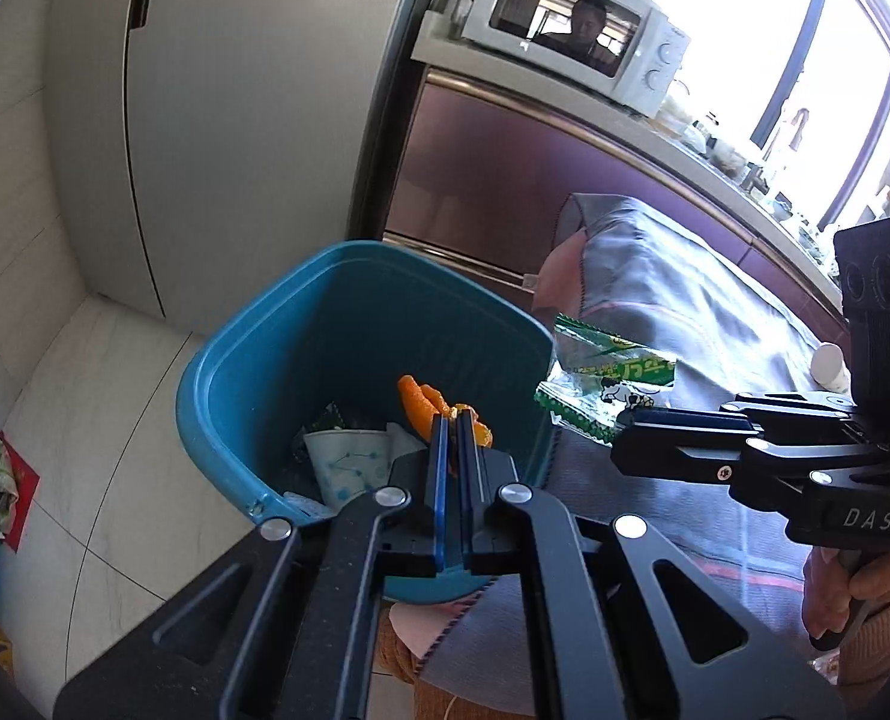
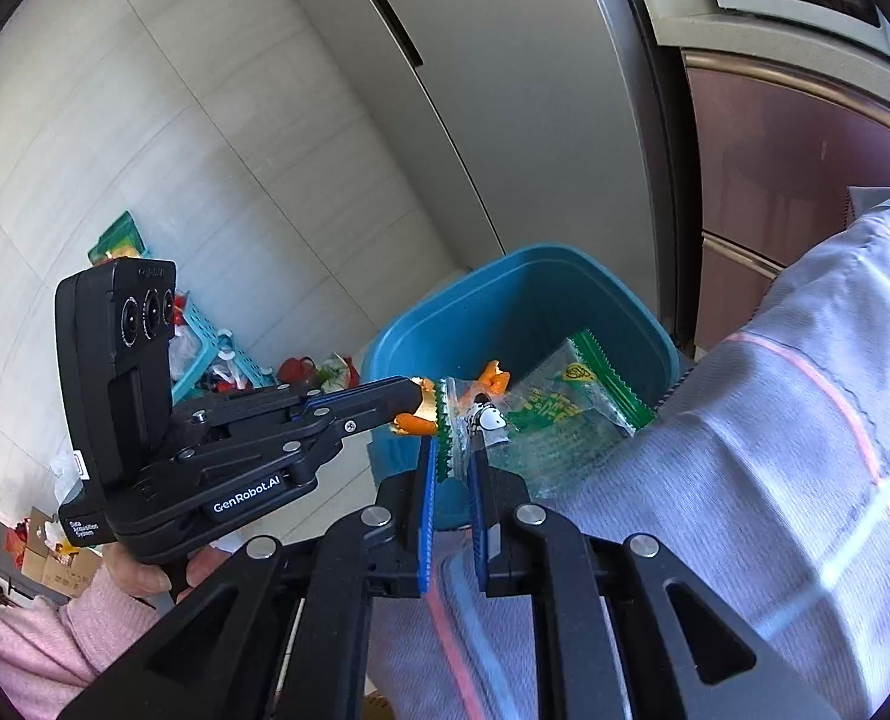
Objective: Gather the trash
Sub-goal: 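Open both grippers to drop the peel and wrapper into the teal bin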
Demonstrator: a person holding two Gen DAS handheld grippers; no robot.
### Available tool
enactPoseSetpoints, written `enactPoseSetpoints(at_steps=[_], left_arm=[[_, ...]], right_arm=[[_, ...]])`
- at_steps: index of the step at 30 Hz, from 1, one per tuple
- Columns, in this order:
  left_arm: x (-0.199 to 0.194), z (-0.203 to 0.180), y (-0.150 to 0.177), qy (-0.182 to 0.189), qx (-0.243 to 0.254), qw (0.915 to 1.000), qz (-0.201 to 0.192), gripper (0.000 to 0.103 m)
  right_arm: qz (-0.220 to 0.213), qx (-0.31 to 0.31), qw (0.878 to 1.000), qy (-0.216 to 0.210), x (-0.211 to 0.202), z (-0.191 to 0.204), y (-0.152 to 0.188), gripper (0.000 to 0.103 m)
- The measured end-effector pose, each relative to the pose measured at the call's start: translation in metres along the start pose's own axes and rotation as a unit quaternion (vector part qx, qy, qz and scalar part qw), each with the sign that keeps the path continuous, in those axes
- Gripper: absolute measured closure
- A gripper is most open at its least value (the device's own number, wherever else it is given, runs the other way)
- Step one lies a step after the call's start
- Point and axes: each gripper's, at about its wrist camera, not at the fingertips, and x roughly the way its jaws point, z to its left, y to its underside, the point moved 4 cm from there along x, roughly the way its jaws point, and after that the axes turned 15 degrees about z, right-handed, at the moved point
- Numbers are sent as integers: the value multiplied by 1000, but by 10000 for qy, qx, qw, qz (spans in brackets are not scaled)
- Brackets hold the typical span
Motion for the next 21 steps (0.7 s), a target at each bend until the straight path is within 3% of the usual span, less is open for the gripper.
enactPoseSetpoints(at_steps=[9, 21], left_arm=[[22, 12, -2, -12, -206, 9997, 156, 100], [45, 12, -3, 68, -269, 9991, 336, 92]], right_arm=[[277, 158, 9995, 47, 23, -4, -11, 90], [168, 436, 9989, 85, 24, -18, -15, 80]])
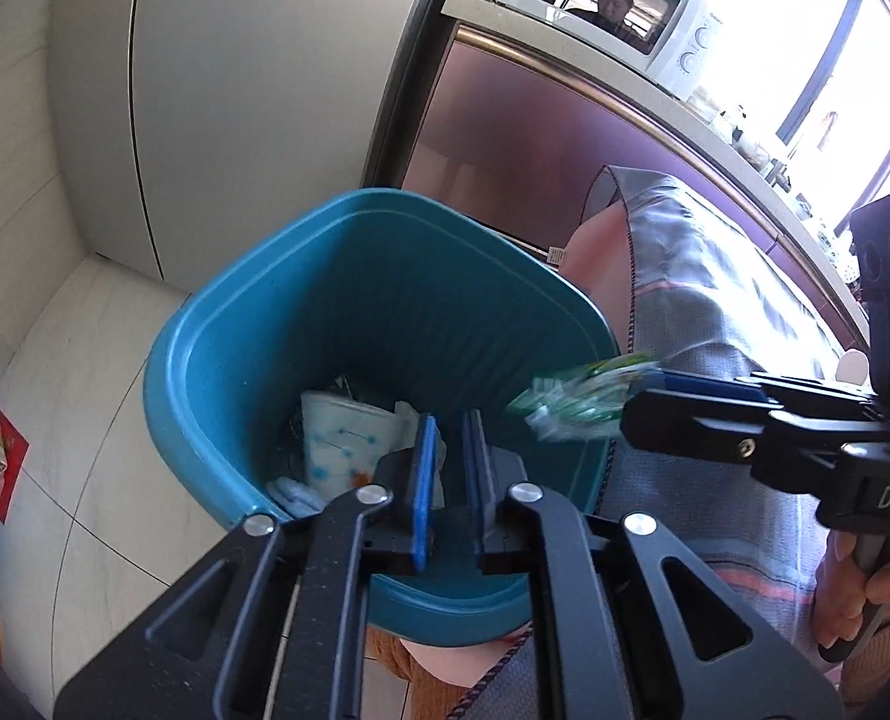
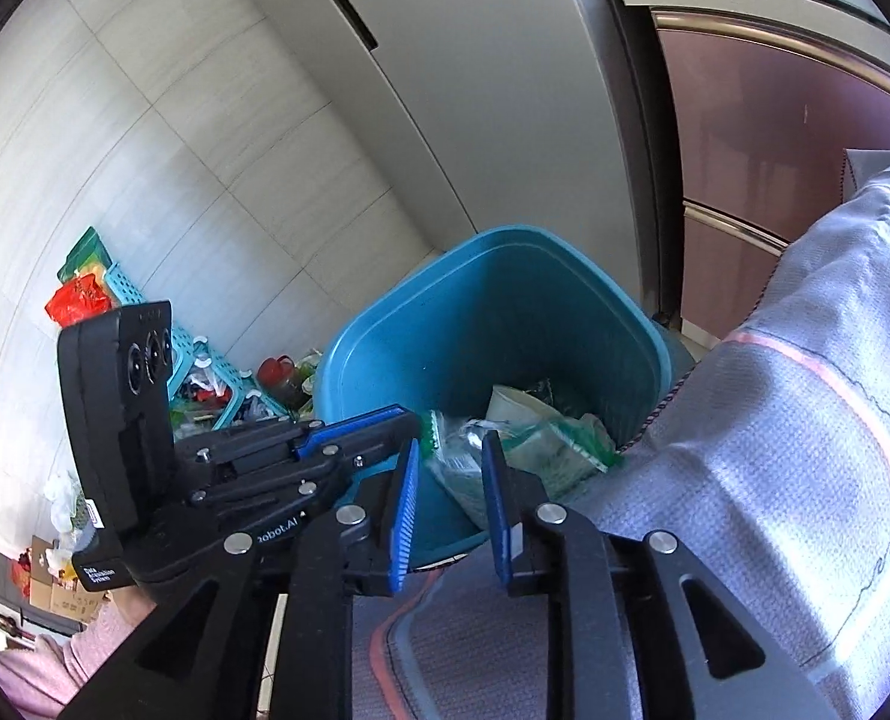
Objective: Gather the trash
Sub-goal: 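Open both grippers to drop the peel and wrapper into the teal bin, then move both open grippers back over the remaining trash on the table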
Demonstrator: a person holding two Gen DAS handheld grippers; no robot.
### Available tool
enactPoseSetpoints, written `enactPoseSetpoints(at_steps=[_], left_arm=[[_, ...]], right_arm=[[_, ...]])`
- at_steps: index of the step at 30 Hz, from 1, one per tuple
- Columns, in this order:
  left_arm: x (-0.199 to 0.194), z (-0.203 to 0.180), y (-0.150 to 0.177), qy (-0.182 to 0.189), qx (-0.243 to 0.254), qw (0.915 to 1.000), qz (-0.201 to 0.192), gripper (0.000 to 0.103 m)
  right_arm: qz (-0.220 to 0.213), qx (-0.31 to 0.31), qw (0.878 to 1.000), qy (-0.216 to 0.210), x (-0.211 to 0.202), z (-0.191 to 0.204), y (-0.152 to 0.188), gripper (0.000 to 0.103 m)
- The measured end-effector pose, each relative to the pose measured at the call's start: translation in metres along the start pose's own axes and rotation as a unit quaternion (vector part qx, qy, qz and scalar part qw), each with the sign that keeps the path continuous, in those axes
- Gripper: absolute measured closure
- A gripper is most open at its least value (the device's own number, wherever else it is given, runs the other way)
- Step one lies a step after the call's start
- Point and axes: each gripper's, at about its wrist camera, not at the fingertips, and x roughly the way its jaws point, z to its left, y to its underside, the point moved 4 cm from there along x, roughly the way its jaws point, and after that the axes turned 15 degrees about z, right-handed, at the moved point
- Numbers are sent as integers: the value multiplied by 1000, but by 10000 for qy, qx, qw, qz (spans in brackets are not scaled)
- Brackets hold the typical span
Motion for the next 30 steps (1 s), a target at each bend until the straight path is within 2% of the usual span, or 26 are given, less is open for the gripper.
enactPoseSetpoints(at_steps=[3, 8, 10, 12, 14, 16, 21, 30], left_arm=[[-1, 0, 1, 36, -54, 10000, -46, 89], [-11, -1, 3, 61, -78, 9998, -160, 84], [-17, -3, 5, 57, -50, 9997, -219, 79], [-23, -9, 6, 84, 4, 9995, -292, 73], [-30, -15, 8, 131, 103, 9991, -378, 69], [-36, -27, 11, 219, 269, 9983, -460, 63], [-48, -72, 18, 461, 831, 9936, -603, 55], [-41, -177, 37, 1030, 1929, 9750, -404, 52]], right_arm=[[-29, 28, 10000, -27, -2, -1, 0, 74], [-74, 69, 9999, -70, -4, -3, 3, 74], [-128, 78, 9998, -110, -9, -3, 7, 74], [-199, 66, 9997, -148, -15, -5, 11, 67], [-308, 62, 9994, -146, -25, -6, 19, 65], [-449, 44, 9990, -72, -38, -7, 28, 65], [-965, 136, 9950, 231, -81, -16, 60, 61], [-1730, 922, 9775, 785, -159, -62, 141, 60]])
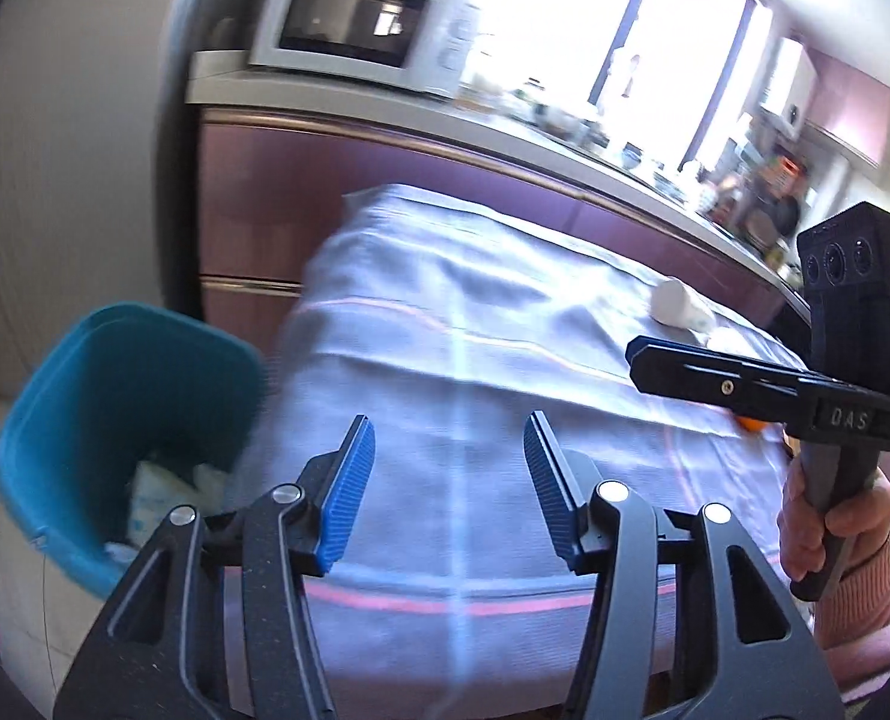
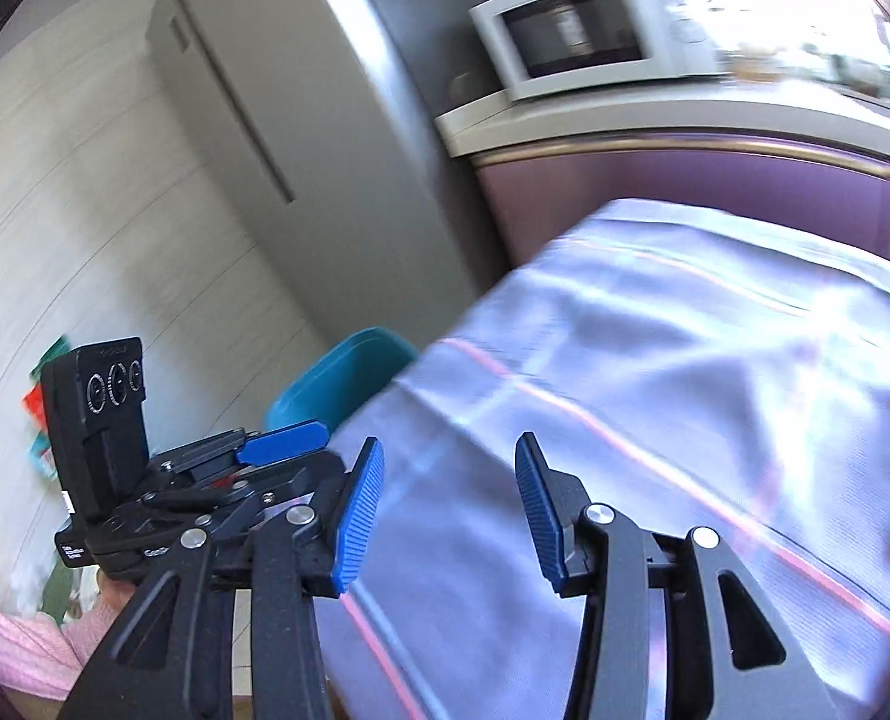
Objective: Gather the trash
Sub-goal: 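Move both open grippers back over the remaining trash on the table, then grasp the white tissue with the left gripper while the right gripper grasps a gold snack wrapper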
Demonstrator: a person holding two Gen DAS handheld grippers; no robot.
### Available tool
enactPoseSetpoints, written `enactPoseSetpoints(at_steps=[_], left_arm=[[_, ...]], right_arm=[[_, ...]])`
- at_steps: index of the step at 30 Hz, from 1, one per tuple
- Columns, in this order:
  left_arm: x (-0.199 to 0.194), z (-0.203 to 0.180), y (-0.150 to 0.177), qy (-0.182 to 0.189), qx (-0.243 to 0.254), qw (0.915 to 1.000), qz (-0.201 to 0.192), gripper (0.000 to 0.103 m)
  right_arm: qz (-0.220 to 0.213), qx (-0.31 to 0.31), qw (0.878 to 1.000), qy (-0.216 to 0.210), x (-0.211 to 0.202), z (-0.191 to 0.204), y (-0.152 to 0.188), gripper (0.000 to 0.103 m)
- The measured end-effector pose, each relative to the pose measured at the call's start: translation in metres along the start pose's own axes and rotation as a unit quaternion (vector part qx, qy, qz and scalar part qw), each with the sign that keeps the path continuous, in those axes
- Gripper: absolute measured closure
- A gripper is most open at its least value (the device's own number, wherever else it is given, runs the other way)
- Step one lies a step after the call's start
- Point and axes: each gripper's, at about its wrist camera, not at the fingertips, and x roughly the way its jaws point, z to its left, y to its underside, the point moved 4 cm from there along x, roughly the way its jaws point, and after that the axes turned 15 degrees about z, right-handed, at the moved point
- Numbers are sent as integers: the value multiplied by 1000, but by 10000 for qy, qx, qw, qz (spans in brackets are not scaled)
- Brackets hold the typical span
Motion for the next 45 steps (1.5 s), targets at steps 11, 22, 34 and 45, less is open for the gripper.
enactPoseSetpoints(at_steps=[11, 22, 34, 45], left_arm=[[55, -120, -12, 625, 1070, 9910, 499, 52], [101, -203, -27, 1066, 1770, 9742, 913, 50], [152, -279, -57, 1016, 2279, 9616, 1147, 49], [196, -312, -62, 724, 2572, 9519, 1497, 40]], right_arm=[[-685, 1038, 9882, 891, -92, -101, 55, 60], [-1260, 2129, 9574, 1490, -160, -183, 115, 59], [-1444, 2890, 9297, 1768, -192, -226, 178, 54], [-1265, 3091, 9312, 1457, -178, -233, 200, 50]])
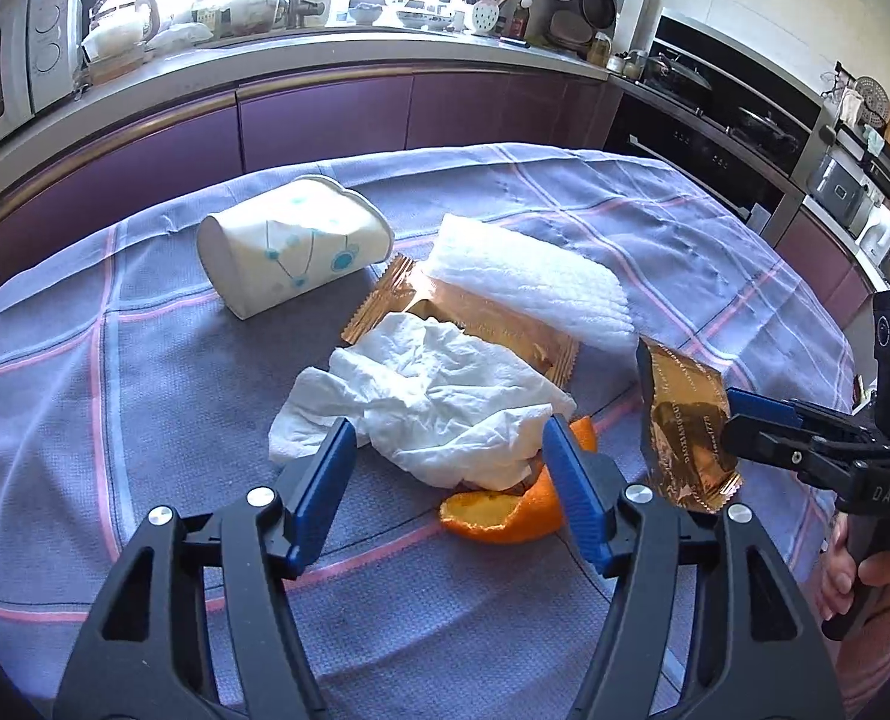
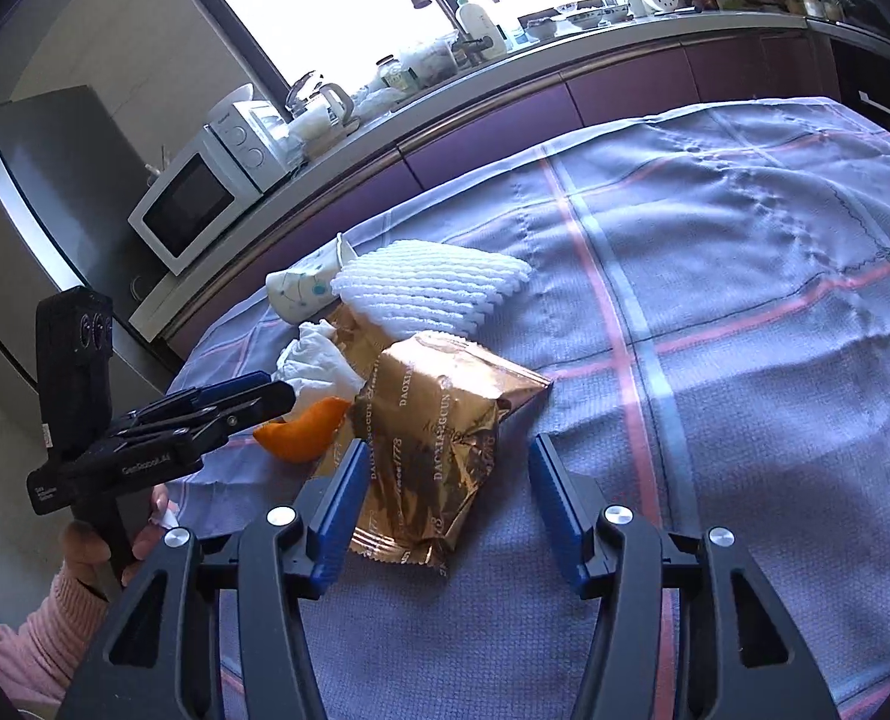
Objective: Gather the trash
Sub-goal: 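Grasp the white tissue with the left gripper while the right gripper grasps a gold snack wrapper, then carry the tissue and gold wrapper in both grippers over the teal bin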
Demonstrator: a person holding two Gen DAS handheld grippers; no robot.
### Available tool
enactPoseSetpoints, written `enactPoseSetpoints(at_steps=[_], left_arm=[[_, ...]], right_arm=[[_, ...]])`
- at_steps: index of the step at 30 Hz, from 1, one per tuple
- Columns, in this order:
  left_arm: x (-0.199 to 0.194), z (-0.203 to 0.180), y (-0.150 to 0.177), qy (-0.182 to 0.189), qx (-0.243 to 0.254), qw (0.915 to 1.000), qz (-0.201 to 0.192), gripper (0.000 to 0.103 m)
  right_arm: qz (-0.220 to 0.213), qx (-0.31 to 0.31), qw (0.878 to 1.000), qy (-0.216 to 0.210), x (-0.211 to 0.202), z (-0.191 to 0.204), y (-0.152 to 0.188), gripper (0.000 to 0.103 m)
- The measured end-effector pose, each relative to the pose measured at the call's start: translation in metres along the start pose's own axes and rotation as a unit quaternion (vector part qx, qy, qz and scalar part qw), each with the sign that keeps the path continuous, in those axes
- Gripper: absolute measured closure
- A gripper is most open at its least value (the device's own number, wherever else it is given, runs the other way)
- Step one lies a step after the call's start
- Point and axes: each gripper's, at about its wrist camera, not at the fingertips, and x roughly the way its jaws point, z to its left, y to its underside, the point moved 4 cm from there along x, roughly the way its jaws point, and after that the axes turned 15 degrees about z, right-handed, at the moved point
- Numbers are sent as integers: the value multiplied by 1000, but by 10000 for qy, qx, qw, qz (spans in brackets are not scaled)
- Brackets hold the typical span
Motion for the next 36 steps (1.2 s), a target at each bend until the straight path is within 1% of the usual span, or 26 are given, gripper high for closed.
enactPoseSetpoints(at_steps=[3, 5, 7, 9, 10, 13, 15, 24, 30, 36], left_arm=[[10, 2, -1, 52, -44, 9999, 147, 50], [12, 4, -1, 70, -94, 9998, 147, 57], [12, 6, -1, 154, -137, 9997, 151, 70], [12, 7, 0, 195, -170, 9996, 129, 78], [11, 8, 1, 186, -182, 9996, 108, 81], [5, 9, 3, 278, -221, 9994, -14, 84], [0, 12, 4, 301, -273, 9991, -103, 84], [-38, 32, 20, 417, -536, 9967, -454, 84], [-64, 45, 43, 387, -656, 9951, -627, 84], [-88, 56, 67, 361, -742, 9934, -792, 84]], right_arm=[[29, -40, 10000, -36, 5, 4, 1, 50], [33, -72, 10000, -30, 5, 6, 1, 51], [30, -78, 10000, -36, 5, 6, 2, 55], [52, -76, 10000, -39, 7, 5, 2, 68], [67, -71, 9999, -55, 7, 5, 1, 70], [22, -83, 9999, -57, 6, 6, 2, 76], [8, -120, 9999, -72, 5, 8, 3, 77], [-184, -304, 9993, -150, -9, 20, -1, 78], [-221, -485, 9983, -256, -10, 38, -2, 78], [-207, -741, 9962, -409, -5, 65, -2, 78]])
